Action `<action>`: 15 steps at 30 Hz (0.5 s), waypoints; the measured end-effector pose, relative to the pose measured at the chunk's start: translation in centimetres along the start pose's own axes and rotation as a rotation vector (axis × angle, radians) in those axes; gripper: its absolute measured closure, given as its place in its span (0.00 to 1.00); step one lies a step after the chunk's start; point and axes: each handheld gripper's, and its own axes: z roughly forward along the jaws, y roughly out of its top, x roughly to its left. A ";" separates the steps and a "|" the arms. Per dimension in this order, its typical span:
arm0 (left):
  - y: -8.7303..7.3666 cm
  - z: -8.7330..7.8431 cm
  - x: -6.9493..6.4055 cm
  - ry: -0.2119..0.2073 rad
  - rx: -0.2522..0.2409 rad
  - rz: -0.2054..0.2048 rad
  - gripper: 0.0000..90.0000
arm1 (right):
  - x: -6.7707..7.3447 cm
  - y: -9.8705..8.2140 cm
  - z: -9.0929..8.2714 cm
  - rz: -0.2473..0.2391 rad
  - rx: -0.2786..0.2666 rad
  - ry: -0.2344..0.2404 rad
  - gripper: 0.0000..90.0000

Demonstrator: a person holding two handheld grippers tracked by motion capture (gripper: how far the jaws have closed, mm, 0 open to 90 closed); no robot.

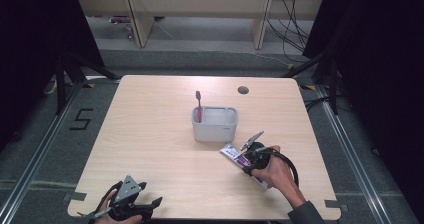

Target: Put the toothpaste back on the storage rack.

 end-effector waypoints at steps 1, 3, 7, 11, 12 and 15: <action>0.0 0.0 0.0 -0.001 0.000 -0.001 0.28 | 0.0 0.1 0.1 -0.004 0.006 0.002 0.64; 0.0 0.0 0.0 0.000 -0.001 -0.001 0.28 | -0.1 0.3 0.2 0.009 0.022 0.000 0.64; 0.0 0.1 0.0 0.002 -0.005 0.000 0.28 | -0.2 0.7 0.4 0.000 0.040 0.010 0.66; 0.0 0.1 0.0 0.001 -0.004 0.002 0.28 | -0.2 1.1 0.6 -0.007 0.063 0.017 0.68; 0.0 0.1 0.0 -0.003 0.000 -0.004 0.28 | -0.3 1.2 0.7 -0.013 0.069 0.014 0.68; 0.0 0.0 0.0 -0.003 -0.001 -0.002 0.28 | -0.3 1.4 0.9 -0.005 0.091 0.018 0.69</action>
